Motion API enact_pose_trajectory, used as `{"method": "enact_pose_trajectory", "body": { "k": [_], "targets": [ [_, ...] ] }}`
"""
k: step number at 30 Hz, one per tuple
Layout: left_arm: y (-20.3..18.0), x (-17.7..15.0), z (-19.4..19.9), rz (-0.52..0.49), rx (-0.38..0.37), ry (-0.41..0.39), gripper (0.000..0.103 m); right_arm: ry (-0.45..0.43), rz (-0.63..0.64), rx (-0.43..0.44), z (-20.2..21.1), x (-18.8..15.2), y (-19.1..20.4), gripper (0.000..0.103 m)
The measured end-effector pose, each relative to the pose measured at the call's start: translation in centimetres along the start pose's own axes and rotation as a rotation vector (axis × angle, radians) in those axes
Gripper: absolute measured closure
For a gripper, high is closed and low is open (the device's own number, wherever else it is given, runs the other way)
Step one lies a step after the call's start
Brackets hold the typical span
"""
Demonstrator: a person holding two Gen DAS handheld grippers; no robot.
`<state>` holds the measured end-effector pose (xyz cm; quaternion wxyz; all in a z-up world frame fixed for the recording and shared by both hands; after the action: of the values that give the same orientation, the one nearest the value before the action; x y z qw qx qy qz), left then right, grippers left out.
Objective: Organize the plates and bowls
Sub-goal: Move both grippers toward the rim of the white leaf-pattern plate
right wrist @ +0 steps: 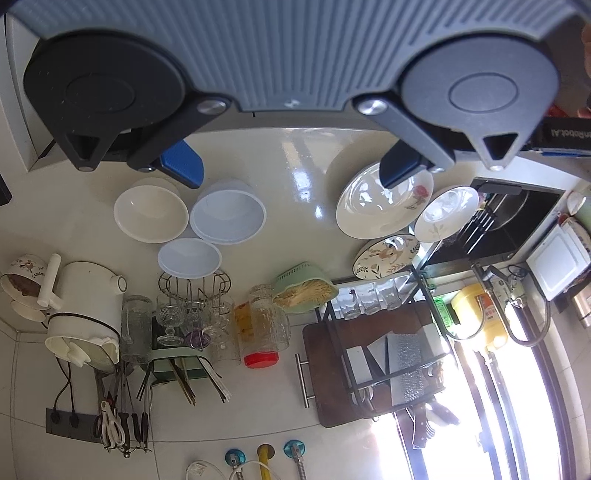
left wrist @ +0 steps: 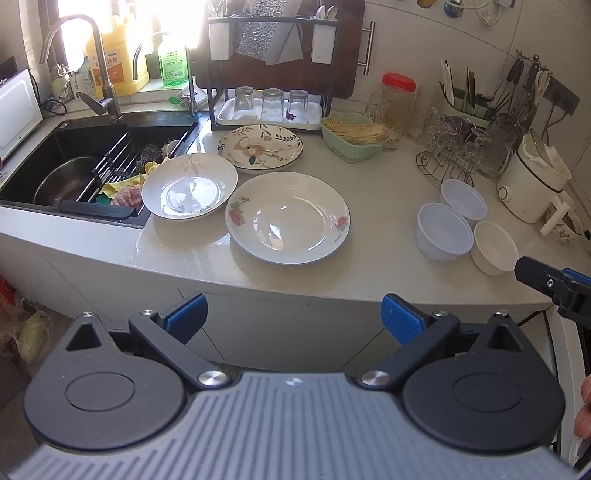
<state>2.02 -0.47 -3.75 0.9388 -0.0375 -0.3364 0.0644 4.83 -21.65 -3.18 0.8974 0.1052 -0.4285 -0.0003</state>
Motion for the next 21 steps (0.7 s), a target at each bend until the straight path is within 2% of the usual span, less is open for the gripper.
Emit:
{"method": "enact_pose_trajectory", "body": {
  "k": [5, 11, 14, 21],
  "targets": [
    [0.6, 0.5, -0.4, 0.032, -0.013, 0.015, 0.001, 0.007, 0.032, 0.021, -0.4, 0.4, 0.8, 0.000],
    [2.2, 0.3, -0.8, 0.046, 0.031, 0.025, 0.001, 0.022, 0.039, 0.043, -1.0, 0.6, 1.9, 0.000],
    [3.4, 0.3, -0.8, 0.053, 0.055, 0.028, 0.001, 0.008, 0.073, 0.024, -1.2, 0.4, 3.0, 0.000],
    [6.1, 1.1, -1.0, 0.077, 0.048, 0.020, 0.001, 0.034, 0.058, 0.068, -2.2, 0.2, 5.3, 0.000]
  ]
}}
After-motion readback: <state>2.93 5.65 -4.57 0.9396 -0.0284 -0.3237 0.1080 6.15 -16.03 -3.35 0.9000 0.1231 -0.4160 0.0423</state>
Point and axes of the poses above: each gripper's, at about its wrist camera, not at the fingertips, and z roughly against the way its jaws point, y to its left, x to its top, the point moved 4 cm from there along -z, roughly the way its jaws point, and after that the axes turned 3 degrees about -x, right-handed, at the moved point
